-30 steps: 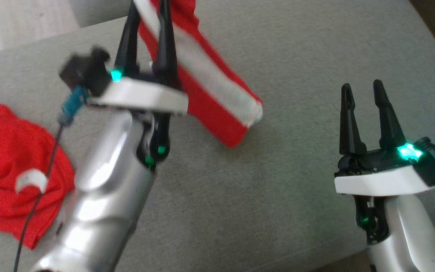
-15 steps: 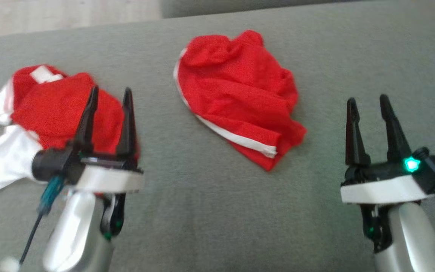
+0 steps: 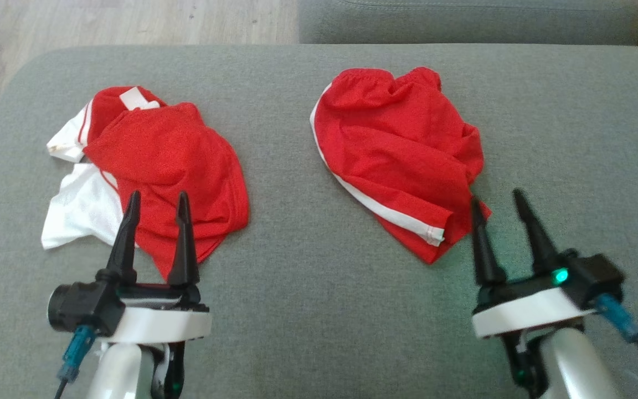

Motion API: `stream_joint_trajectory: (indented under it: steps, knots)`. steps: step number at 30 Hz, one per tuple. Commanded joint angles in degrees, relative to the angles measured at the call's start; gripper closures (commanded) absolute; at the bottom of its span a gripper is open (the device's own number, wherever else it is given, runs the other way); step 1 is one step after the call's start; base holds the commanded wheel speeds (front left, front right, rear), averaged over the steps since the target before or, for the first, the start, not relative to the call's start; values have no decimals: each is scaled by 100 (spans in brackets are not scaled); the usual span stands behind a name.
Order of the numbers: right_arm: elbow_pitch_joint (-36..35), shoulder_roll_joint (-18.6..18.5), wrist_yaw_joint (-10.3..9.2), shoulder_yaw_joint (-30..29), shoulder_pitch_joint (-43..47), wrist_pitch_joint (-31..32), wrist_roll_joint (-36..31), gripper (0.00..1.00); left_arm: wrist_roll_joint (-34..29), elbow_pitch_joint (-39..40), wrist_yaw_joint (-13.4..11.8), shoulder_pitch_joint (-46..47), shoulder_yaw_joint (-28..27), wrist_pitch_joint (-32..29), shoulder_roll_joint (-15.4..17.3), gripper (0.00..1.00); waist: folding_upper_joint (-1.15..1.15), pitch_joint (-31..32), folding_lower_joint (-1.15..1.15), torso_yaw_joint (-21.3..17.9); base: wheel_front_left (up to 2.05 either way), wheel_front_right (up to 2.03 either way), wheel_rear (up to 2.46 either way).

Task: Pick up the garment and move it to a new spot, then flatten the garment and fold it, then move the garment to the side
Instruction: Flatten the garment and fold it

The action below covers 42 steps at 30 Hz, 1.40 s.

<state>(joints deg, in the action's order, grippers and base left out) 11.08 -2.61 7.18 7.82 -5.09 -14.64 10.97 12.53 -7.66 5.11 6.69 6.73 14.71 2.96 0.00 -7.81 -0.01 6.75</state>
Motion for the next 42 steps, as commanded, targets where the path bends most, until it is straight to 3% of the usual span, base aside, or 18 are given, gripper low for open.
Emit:
stream_joint_trajectory:
  steps: [1, 11, 20, 22, 27, 33, 42]
  knots:
    - [-78, -27, 31, 199, -139, -36, -62, 0, -54, 168, 15, 234, -238, 29, 17, 0, 0, -2, 1, 19, 0, 0, 0]
    - [1643, -27, 31, 1005, -616, -35, 360, 0, 71, 89, 85, 243, -170, 29, -6, 0, 0, -67, 1, 162, 0, 0, 0]
    - [2212, -27, 31, 1253, -1076, -35, 528, 0, 144, 80, 41, 299, -113, 29, -7, 0, 0, -192, 1, 273, 0, 0, 0]
    - [2327, -27, 31, 1312, -1155, -35, 588, 100, 145, 71, 39, 304, -116, 29, -8, 0, 0, -211, 1, 274, 0, 0, 0]
    - [2391, -27, 31, 1243, -1234, -35, 609, 100, 131, 60, 17, 277, -187, 29, -8, 0, 0, -185, 1, 139, 0, 0, 0]
    - [2218, -55, 31, 528, -898, -36, 205, 100, 135, 66, 18, 244, -283, 29, -8, 0, 0, -42, 1, -216, 0, 0, 0]
    - [1802, -800, 31, -702, -406, 506, -91, 100, 200, 118, -23, 225, -208, 29, -8, 0, 0, 140, 1, -665, 0, 0, 0]
